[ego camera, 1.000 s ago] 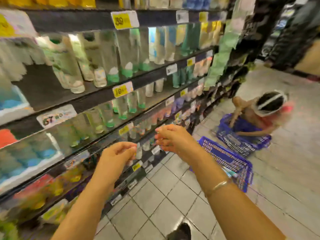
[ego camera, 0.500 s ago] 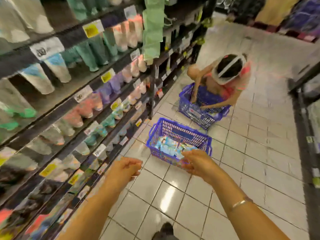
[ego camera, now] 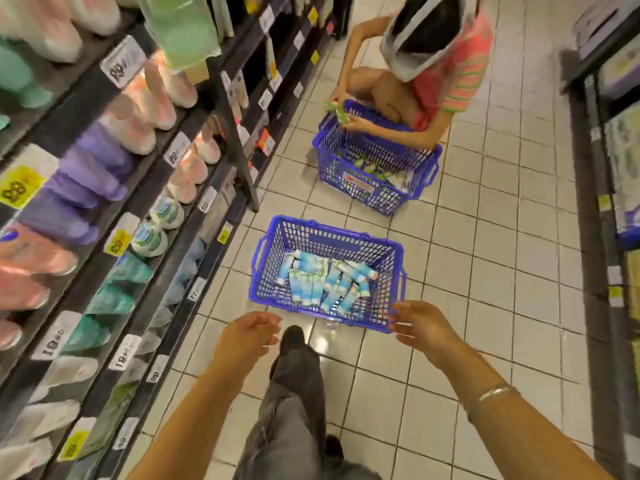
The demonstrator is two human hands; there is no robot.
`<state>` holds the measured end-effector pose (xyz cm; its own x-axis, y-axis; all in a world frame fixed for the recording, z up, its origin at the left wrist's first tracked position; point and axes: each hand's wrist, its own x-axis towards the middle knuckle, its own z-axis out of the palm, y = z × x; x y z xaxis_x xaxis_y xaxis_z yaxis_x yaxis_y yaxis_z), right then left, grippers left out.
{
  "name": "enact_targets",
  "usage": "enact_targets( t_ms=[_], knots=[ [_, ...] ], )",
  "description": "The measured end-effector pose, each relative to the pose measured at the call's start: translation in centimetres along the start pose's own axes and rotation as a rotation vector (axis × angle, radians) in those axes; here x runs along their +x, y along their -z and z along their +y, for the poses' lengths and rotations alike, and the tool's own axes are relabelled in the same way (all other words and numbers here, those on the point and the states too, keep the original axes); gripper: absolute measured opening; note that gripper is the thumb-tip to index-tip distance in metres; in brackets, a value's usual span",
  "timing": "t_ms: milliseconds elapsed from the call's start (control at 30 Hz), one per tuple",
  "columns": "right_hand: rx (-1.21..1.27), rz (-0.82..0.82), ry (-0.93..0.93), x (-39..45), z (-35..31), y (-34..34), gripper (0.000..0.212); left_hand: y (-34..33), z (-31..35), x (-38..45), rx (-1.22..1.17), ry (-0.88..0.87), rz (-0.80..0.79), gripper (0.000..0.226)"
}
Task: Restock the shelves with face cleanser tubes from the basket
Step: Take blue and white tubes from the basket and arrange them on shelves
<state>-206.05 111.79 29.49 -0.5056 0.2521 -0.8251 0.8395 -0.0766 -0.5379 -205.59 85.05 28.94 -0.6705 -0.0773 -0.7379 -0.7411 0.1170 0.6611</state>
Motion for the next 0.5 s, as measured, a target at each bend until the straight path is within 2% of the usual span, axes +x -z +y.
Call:
enact_targets(
  t_ms=[167, 367, 500],
  knots=[
    [0.002, 0.085, -0.109, 6.6, -1.7, -1.5, 0.005, -1.3, 3.0, 8.7, 0.081, 0.062, -0.041, 0.021],
    [-0.077, 0.129, -0.241, 16.0, -3.2, -3.8, 0.024, -2.6, 3.3, 18.4, 0.187, 0.16, -0.078, 0.017],
    [-0.31, 0.061, -0.199, 24.8, -1.8, -4.5, 0.024, -3.8, 0.5, 25.6, 0.281, 0.197, -0.116, 0.019]
  ],
)
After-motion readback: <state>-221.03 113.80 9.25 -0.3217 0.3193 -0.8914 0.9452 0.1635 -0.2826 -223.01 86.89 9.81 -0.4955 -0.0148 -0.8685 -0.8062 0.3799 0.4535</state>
